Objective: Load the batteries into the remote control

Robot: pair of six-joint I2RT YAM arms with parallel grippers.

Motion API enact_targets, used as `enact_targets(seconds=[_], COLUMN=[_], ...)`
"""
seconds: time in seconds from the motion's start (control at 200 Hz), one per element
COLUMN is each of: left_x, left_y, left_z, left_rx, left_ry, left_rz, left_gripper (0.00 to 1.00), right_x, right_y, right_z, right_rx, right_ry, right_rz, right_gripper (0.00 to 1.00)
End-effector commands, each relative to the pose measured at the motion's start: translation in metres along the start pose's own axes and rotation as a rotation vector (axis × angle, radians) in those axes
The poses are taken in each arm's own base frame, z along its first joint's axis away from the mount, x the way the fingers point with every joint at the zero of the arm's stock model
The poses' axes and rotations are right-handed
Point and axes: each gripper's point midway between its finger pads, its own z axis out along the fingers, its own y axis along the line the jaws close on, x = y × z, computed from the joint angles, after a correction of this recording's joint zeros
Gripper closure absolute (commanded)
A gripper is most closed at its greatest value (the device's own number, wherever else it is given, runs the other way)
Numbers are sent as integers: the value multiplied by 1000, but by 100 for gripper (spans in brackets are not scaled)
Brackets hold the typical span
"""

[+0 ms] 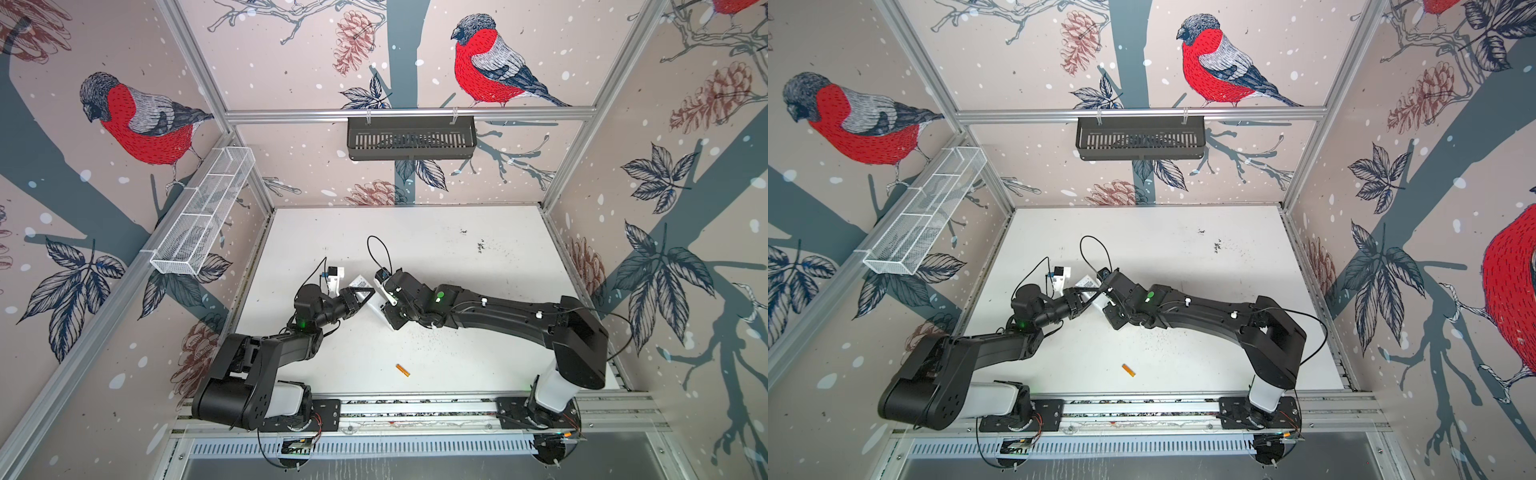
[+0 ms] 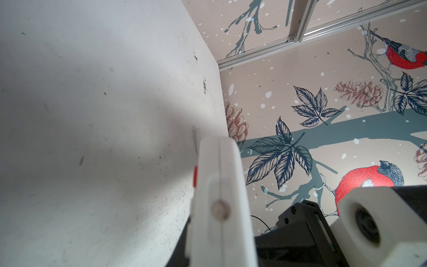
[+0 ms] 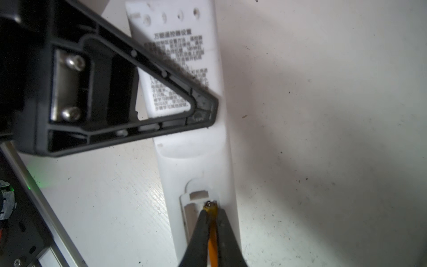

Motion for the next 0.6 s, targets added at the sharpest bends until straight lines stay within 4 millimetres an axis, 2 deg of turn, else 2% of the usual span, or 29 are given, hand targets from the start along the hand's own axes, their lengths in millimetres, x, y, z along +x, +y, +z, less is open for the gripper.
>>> enact_targets(seconds=[0.0,0.2,0.37,0.595], left_x=[-2,-5,-7,-7], left_y=[-4,-1,-3,-7], left_z=[0,-1,-2,-2], left_rx=[18,14,20,36], left_ry=[6,-3,-7,-6], left_rz=[41,35,33,37], left_gripper=[100,100,100,100], right_x=[-1,3,19,27], right_y=[0,2,-3,-7], right_z=[-10,-20,-14,-5], right_rx=[4,-5,12,34], right_ry=[-13,-19,23,47], right_rz=[-13,-20,-24,-35], right_gripper=[85,78,76,77])
